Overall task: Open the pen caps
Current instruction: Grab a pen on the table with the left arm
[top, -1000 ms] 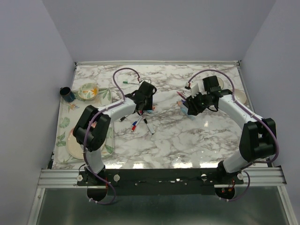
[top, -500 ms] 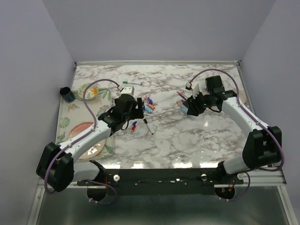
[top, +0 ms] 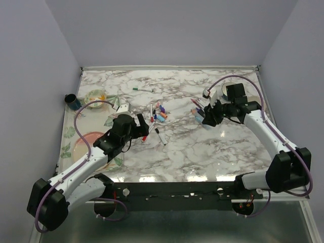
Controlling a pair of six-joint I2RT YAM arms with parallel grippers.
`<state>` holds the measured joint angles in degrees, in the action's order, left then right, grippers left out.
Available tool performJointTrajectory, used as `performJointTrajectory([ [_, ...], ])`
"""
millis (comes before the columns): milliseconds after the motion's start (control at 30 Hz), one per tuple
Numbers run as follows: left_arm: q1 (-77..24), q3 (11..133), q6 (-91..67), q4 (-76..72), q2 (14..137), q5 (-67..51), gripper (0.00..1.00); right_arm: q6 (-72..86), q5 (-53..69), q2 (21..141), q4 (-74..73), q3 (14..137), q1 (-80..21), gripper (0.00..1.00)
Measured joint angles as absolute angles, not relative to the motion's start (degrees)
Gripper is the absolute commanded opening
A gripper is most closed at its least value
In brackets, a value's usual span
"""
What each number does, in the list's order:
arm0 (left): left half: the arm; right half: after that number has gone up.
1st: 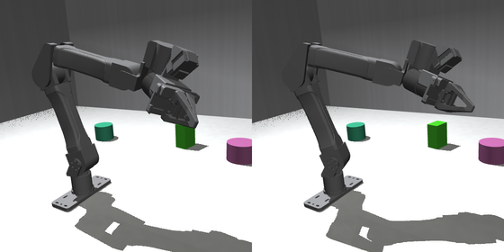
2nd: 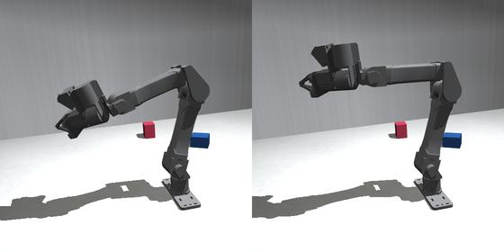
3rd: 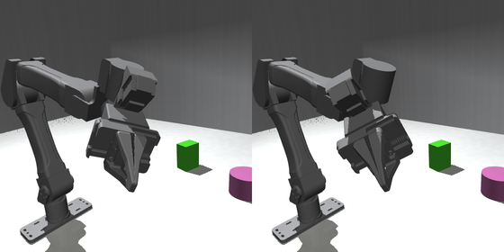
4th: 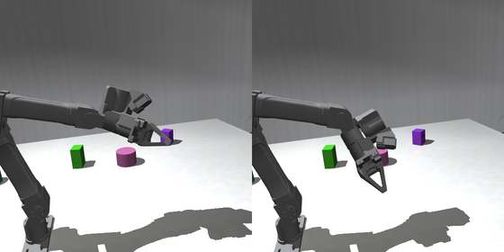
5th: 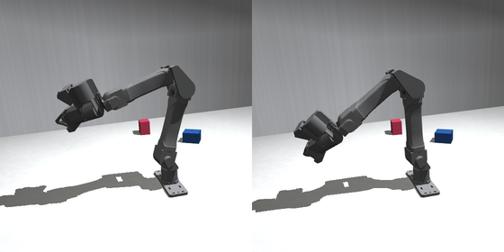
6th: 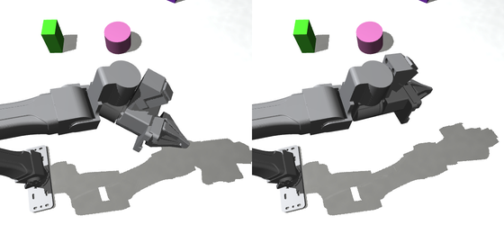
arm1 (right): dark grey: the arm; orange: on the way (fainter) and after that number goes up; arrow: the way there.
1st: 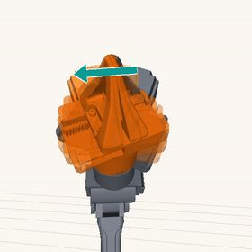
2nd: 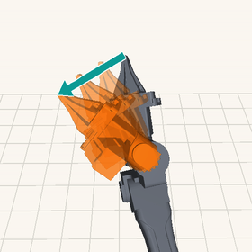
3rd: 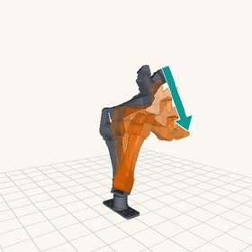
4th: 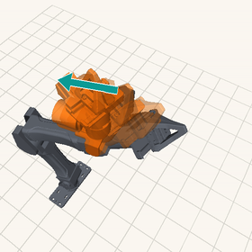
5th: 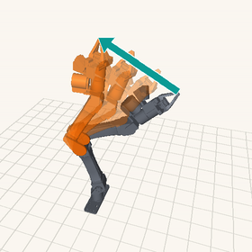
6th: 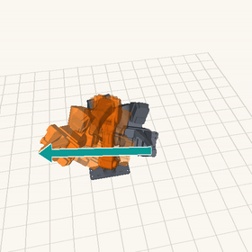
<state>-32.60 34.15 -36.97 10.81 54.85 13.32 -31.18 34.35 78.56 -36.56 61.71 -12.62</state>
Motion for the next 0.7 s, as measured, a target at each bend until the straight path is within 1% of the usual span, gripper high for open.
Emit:
performJointTrajectory([
  [233,-32.6,30.7,-41.2,10.7,54.7,10.4,0.99,-31.6,35.2,76.2,-35.7,60.7,-12.6,0.49],
  [400,-33.4,30.3,-44.2,10.5,57.0,9.1,0.99,-31.6,35.3,76.2,-35.6,60.4,-12.6,0.49],
  [567,-37.7,30.5,-48.2,10.9,60.2,10.5,0.99,-31.6,35.3,76.2,-35.6,60.3,-12.6,0.49],
  [700,-42.3,33.6,-51.3,14.2,65.2,13.8,0.99,-31.6,35.3,76.2,-35.6,60.2,-12.6,0.49],
])
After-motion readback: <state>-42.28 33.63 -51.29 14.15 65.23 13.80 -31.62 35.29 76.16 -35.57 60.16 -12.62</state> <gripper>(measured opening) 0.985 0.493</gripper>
